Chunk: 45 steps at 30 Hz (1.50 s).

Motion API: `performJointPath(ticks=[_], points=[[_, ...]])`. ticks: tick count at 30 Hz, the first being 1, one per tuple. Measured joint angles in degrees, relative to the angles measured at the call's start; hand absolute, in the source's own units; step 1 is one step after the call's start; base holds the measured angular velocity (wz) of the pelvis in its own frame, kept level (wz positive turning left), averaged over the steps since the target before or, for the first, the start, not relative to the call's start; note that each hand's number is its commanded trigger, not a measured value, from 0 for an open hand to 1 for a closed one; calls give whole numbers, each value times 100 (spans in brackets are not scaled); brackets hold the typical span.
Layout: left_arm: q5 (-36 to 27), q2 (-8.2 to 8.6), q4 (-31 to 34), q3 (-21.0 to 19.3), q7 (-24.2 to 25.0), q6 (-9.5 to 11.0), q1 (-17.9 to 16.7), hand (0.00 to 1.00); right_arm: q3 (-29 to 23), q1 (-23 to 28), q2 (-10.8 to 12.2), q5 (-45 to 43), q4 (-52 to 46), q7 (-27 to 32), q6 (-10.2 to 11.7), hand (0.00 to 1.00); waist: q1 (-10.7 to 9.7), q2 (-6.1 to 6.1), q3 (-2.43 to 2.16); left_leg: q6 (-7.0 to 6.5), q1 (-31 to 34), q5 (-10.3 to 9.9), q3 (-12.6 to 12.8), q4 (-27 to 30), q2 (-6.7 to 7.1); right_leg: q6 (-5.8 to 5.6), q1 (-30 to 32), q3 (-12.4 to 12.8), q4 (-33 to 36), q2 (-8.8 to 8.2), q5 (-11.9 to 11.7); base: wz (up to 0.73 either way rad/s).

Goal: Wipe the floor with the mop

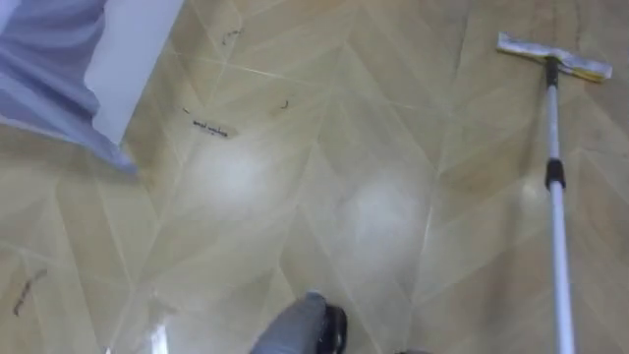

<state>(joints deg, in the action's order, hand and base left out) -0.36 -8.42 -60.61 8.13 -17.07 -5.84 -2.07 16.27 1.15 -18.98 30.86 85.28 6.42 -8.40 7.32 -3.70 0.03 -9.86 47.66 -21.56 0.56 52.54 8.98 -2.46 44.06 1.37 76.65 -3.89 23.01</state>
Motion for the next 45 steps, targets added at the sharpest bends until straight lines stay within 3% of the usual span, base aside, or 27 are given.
performJointPath(ticks=[3,5,7,10,11,12,13,14,15,16,17,19,21,22,23,25,26,27,28,29,32,35,38,40,42,43,45], points=[[2,-4,-6,-3,-25,1,57,0,-77,100,377,-14,-5,117,-4,100,-313,-63,26,18,-375,-12,-191,-350,80,45,670,-147,-1117,117,10,-9],[61,88,-33,0,18,-49,43,0,-242,58,510,-233,-63,112,-91,100,-377,-63,69,51,-647,-204,-204,-476,87,198,831,-213,-2478,130,-209,-17],[104,90,-35,-5,26,-158,-29,0,-292,-9,533,-266,-69,107,-266,100,-372,-37,89,93,-820,-415,-220,-367,83,362,799,-371,-2784,101,-512,-7],[38,33,-32,-28,17,-382,-161,0,-446,-485,429,-518,-32,94,-506,100,-263,31,114,367,-844,-700,-165,355,-7,529,631,-508,-2373,68,-367,-15],[-85,0,-24,7,-3,-418,-201,0,-444,-785,323,-547,20,95,-559,100,-148,54,123,770,-506,-475,80,1217,-234,603,633,-490,-2129,198,-206,-37],[-200,-33,-5,24,-20,-422,-224,0,-444,-939,286,-556,37,93,-550,100,-80,115,140,992,-330,-222,190,1644,-335,633,642,-440,-1987,257,-105,-46],[-366,-131,2,162,-30,-423,-264,0,-420,-1264,238,-579,19,84,-554,100,69,321,137,1198,54,494,399,2378,-453,681,700,-302,-1723,325,62,-46],[-405,-178,25,237,-30,-422,-298,0,-382,-1593,181,-605,-76,30,-544,100,189,461,181,1157,448,1406,475,2967,-511,728,691,-190,-1553,371,175,-45],[-411,-181,25,258,-28,-418,-320,0,-347,-1741,140,-602,-137,-7,-538,100,256,526,201,1182,646,1876,478,3191,-540,793,678,-135,-1505,430,211,-32],[-430,-181,23,282,-3,-409,-340,0,-337,-1942,70,-465,-228,-79,-520,100,352,575,190,1101,1000,1932,441,3417,-561,853,663,-119,-1437,460,285,-15],[-429,-189,60,285,33,-405,-344,0,-329,-2143,27,-412,-316,-154,-479,100,407,629,218,1004,1284,1497,397,3188,-652,856,604,-131,-1405,544,379,-6],[-390,-198,264,272,99,-404,-553,0,-323,-2307,36,-299,-322,-271,-450,100,479,656,230,1028,1366,1104,345,1950,-725,811,394,-153,-1399,604,551,2],[-386,-199,351,259,294,-412,-690,0,-165,-2219,25,-136,-296,-409,-427,100,555,625,224,1029,1169,1074,297,402,-793,801,76,-213,-1419,596,789,0],[-367,-208,349,251,427,-453,-757,0,-77,-2042,8,-44,-289,-471,-418,100,520,507,232,893,1049,1219,277,-106,-887,816,-199,-354,-1453,556,989,35],[-321,-214,341,186,515,-482,-731,0,-39,-1704,-24,107,-286,-534,-394,100,397,496,198,587,940,1092,390,-54,-806,716,-399,-446,-1491,404,1200,58],[-295,-169,336,224,555,-462,-547,0,88,-1255,-172,234,-162,-547,-409,100,333,444,174,265,798,846,599,-50,-677,550,-552,-433,-1486,184,1299,64],[-275,-138,345,221,554,-417,-449,0,160,-1034,-236,237,-17,-479,-413,100,297,400,171,152,695,700,601,1,-485,262,-470,-404,-1082,74,1118,30],[-259,-139,344,211,554,-395,-417,0,222,-885,-234,238,-2,-423,-412,100,271,365,163,130,629,604,594,62,-404,166,-402,-373,-792,24,939,16],[-182,-140,340,198,537,-363,-360,0,276,-571,-210,241,-1,-303,-411,100,210,237,86,86,503,364,530,209,-326,50,-266,-311,-247,1,487,17],[-154,-142,332,95,520,-324,-282,0,270,-327,-104,233,-6,-182,-412,100,90,135,29,23,379,198,496,291,-301,41,-74,-285,66,17,318,14],[11,-143,325,78,467,-217,-126,0,254,-209,215,211,-39,46,-393,100,-166,-31,81,-7,41,-91,470,314,-299,46,563,-298,-472,63,322,2],[226,-118,298,108,463,-248,-130,0,97,-211,411,52,-51,92,-392,100,-334,-2,88,40,-319,-407,459,339,-239,223,861,-267,-1850,103,56,4],[207,-91,280,117,396,-420,-167,0,-31,-395,350,5,-63,94,-473,100,-268,54,92,194,-498,-792,325,665,-231,445,724,-384,-1756,102,-159,6],[160,-106,306,117,340,-517,-173,0,-70,-760,240,-5,-29,88,-568,100,-201,124,122,362,-471,-877,224,1044,-254,645,671,-463,-1526,107,52,-5],[-44,-188,435,135,255,-538,-269,0,-71,-1198,104,-40,-35,59,-620,100,-85,200,114,729,-189,-673,290,1843,-448,713,671,-455,-1274,258,316,-21],[-211,-269,535,152,200,-540,-360,0,-59,-1526,43,-44,-59,30,-614,100,63,330,114,966,18,-405,343,2383,-602,775,666,-433,-1125,357,457,-46],[-262,-381,675,243,151,-552,-517,0,-1,-2003,-4,-31,-147,-34,-535,100,159,496,160,1049,331,204,304,3058,-711,893,568,-386,-979,514,623,-29]])
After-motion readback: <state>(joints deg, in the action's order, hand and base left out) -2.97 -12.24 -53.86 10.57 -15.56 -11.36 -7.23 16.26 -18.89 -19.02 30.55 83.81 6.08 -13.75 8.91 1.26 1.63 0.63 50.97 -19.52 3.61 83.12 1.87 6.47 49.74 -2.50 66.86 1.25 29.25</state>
